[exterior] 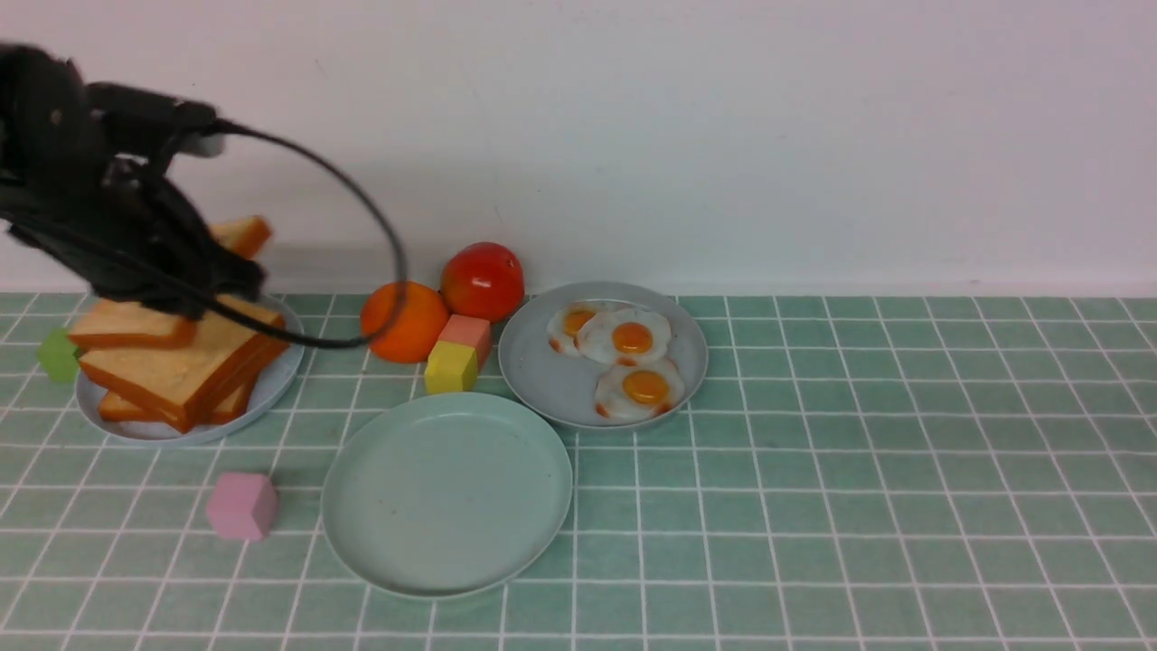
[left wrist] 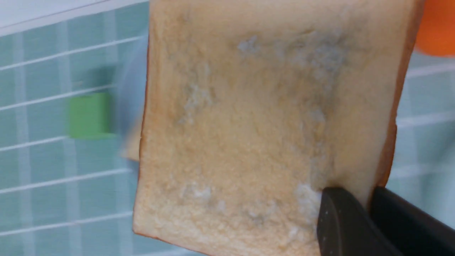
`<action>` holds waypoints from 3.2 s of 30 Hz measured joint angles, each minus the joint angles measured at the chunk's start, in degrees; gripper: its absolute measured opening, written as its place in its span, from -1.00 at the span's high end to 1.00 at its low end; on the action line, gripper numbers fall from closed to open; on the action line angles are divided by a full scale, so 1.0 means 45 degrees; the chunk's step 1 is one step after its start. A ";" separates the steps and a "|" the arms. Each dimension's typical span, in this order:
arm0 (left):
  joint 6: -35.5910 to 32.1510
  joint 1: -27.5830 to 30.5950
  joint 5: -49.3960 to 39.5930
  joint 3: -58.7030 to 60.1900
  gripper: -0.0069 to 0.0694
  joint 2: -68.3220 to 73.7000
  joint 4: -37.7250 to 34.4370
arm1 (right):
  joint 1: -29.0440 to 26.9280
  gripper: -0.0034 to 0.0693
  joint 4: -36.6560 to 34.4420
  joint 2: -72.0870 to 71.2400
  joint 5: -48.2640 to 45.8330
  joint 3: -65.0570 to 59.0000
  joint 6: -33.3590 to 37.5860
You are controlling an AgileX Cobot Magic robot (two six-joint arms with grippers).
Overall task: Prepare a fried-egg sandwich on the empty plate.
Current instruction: Use the left arm to put a slice of bread into the empty plate in the middle, then use the right arm to grab a fried egg
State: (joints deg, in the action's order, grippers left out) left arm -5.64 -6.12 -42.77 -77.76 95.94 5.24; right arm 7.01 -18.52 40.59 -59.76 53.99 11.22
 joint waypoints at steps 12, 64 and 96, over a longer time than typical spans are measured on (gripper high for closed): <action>0.1729 -0.5680 0.0273 0.1641 0.66 0.0957 0.0905 | 0.0000 0.82 -0.0224 0.0000 0.0048 0.0000 0.0159; 0.4300 -0.5959 0.6418 1.0330 0.85 -1.3424 -0.0914 | 0.1886 0.10 -0.3705 2.0482 0.1783 1.3518 0.0142; 0.4329 -0.5959 0.6518 1.0341 0.85 -1.3424 -0.0661 | 0.1886 -0.03 -0.2885 2.2708 0.3794 1.5600 -0.1916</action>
State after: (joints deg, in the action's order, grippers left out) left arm 13.84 -32.93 -13.44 -31.22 35.53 2.27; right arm 15.50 -31.50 142.78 -42.68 124.19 2.60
